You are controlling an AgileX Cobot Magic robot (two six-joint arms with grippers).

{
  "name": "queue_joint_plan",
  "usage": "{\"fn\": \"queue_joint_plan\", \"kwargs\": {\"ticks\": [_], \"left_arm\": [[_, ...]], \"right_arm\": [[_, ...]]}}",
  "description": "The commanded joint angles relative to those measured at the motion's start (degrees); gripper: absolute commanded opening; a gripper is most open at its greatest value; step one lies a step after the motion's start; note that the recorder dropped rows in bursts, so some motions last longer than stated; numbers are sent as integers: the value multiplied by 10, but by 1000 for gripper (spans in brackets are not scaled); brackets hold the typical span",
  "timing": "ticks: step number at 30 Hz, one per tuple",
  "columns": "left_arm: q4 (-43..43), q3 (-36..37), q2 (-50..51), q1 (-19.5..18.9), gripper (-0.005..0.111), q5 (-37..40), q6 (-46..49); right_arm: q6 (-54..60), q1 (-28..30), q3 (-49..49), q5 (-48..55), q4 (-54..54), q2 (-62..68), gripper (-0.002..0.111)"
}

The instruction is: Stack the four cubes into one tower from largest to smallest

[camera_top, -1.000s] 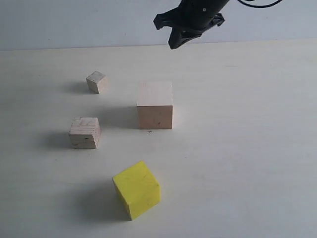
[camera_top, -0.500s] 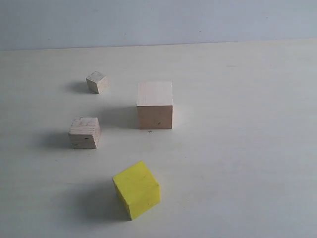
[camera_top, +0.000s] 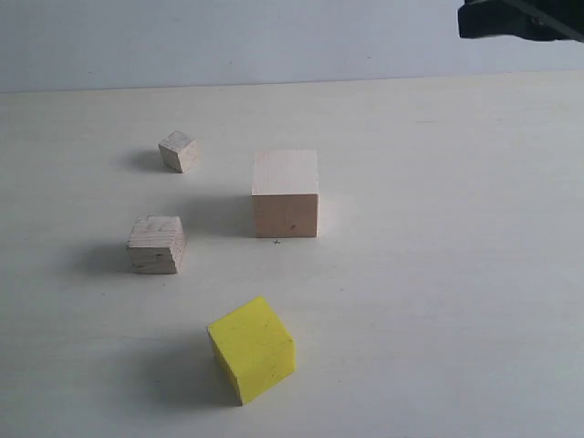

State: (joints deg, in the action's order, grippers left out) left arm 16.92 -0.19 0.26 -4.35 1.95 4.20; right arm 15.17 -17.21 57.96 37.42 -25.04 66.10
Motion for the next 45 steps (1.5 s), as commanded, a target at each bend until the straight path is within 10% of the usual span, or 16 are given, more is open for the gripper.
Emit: {"fn": "queue_joint_plan", "kwargs": {"ticks": [1, 20, 31, 45], "left_arm": [[-1, 2, -3, 3, 0, -72, 0], [50, -345, 163, 9, 0, 208, 90], [453, -366, 360, 89, 0, 400, 576], [528, -373, 472, 101, 0, 415, 571]], "right_arm": [[3, 3, -16, 33, -1, -46, 0], [-1, 3, -21, 91, -24, -185, 0], [2, 3, -21, 121, -45, -188, 0], [-2, 3, -21, 156, -45, -188, 0]]}}
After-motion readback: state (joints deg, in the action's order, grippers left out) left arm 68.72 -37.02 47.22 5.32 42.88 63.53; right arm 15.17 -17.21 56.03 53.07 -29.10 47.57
